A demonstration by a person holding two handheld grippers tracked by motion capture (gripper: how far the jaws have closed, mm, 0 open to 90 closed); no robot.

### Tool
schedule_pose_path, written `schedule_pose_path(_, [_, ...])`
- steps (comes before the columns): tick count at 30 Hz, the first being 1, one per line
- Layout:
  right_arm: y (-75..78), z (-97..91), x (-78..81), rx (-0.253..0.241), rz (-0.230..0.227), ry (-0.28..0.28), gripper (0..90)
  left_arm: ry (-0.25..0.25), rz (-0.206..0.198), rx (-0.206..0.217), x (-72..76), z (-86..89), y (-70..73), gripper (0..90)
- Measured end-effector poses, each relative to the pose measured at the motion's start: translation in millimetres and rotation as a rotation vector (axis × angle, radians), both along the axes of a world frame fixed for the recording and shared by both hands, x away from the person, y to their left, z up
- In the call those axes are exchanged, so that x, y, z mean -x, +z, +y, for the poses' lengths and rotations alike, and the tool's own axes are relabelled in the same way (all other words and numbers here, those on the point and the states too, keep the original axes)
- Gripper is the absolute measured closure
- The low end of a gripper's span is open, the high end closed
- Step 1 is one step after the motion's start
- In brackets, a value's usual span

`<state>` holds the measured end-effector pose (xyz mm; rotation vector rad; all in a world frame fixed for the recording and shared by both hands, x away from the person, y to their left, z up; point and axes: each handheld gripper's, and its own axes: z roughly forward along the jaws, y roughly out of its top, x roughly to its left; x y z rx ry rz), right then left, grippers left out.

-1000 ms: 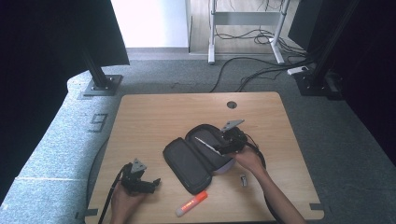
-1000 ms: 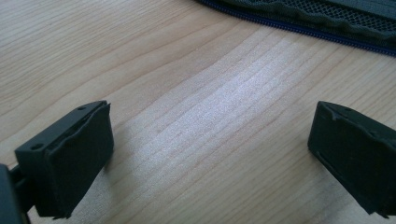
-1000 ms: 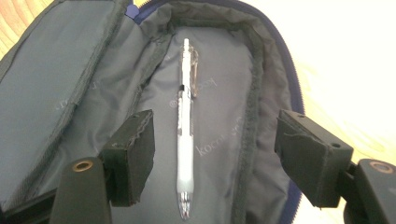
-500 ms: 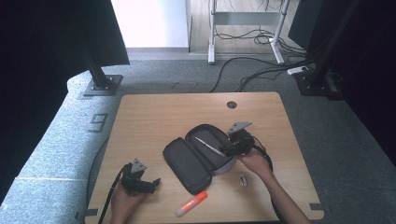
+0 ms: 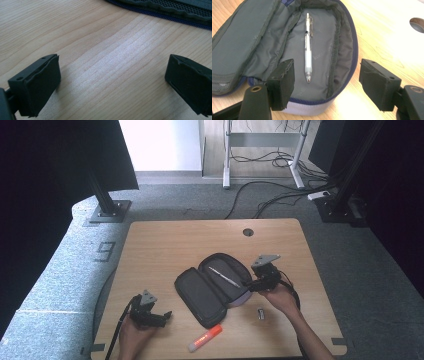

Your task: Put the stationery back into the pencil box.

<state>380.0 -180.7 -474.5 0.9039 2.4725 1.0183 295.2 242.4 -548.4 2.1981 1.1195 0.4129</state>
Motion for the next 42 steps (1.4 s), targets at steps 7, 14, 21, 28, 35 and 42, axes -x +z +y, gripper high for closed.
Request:
schedule_pose_path(7, [-1.2, -8.2, 7.2, -0.006, 0.000, -0.010, 28.3, -0.001, 0.000, 0.000, 0.0, 0.0, 0.0, 0.1])
schedule_pose_path(14, [-4.7, -15.9, 16.8, -0.018, -0.004, -0.013, 28.3, 0.000, -0.001, -0.001, 0.0, 0.0, 0.0, 0.1])
schedule_pose_path(21, [-5.7, -18.6, 25.5, -0.023, -0.013, -0.003, 28.5, -0.001, 0.000, 0.000, 0.0, 0.0, 0.0, 0.1])
schedule_pose_path(28, [-7.0, -23.3, 35.6, -0.037, -0.012, 0.001, 29.5, -0.001, 0.000, -0.001, -0.1, 0.1, 0.0, 0.1])
schedule_pose_path(35, [-11.0, -27.4, 44.8, -0.044, 0.000, 0.007, 30.5, -0.001, 0.000, 0.000, -0.1, 0.1, 0.0, 0.1])
schedule_pose_path(42, [-18.3, -30.0, 52.9, -0.053, 0.014, 0.010, 31.8, -0.001, 0.000, 0.000, -0.1, 0.1, 0.0, 0.1])
